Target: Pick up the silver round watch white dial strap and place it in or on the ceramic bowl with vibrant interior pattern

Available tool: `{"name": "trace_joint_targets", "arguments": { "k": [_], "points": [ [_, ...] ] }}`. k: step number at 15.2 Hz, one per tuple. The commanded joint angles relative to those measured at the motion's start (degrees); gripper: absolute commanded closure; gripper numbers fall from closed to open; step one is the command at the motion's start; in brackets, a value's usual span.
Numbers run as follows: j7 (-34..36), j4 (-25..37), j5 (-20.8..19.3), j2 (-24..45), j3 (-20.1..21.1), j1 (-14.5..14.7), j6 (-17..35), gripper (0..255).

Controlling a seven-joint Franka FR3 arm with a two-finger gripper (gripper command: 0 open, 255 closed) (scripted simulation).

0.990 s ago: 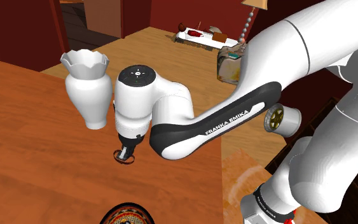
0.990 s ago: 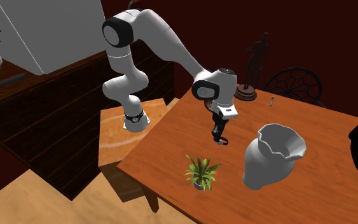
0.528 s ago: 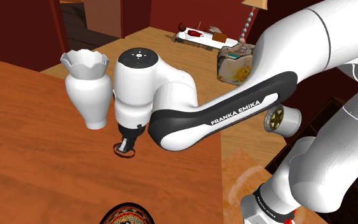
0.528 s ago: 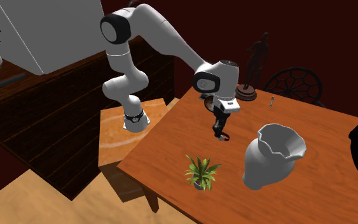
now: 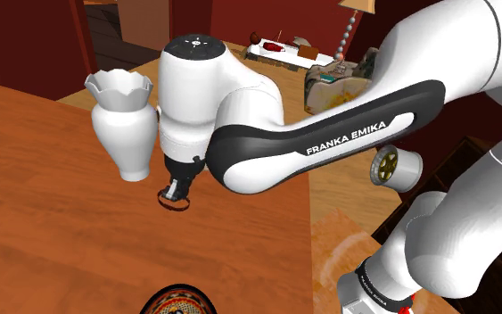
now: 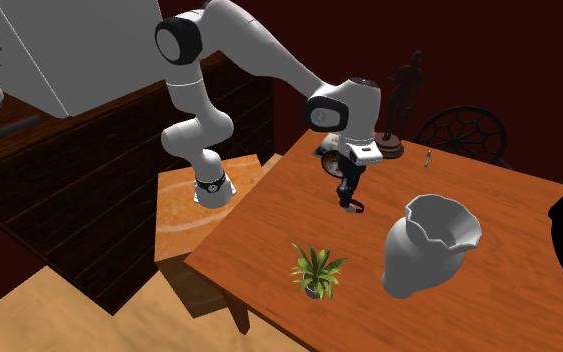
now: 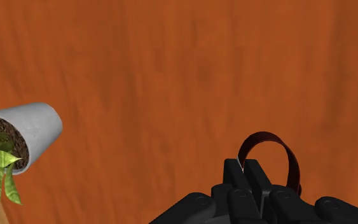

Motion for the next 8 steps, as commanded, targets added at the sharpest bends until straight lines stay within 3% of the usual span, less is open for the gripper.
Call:
{"name": "trace_joint_targets", "arguments": {
  "k": [1, 8],
  "points": [
    [-0.7, 1.0, 0.7, -0.8, 0.0, 0.0, -1.6, 255],
    [-2.5, 4.1, 2.4, -2.6, -0.3, 0.1, -6.1, 255]
  ]
}}
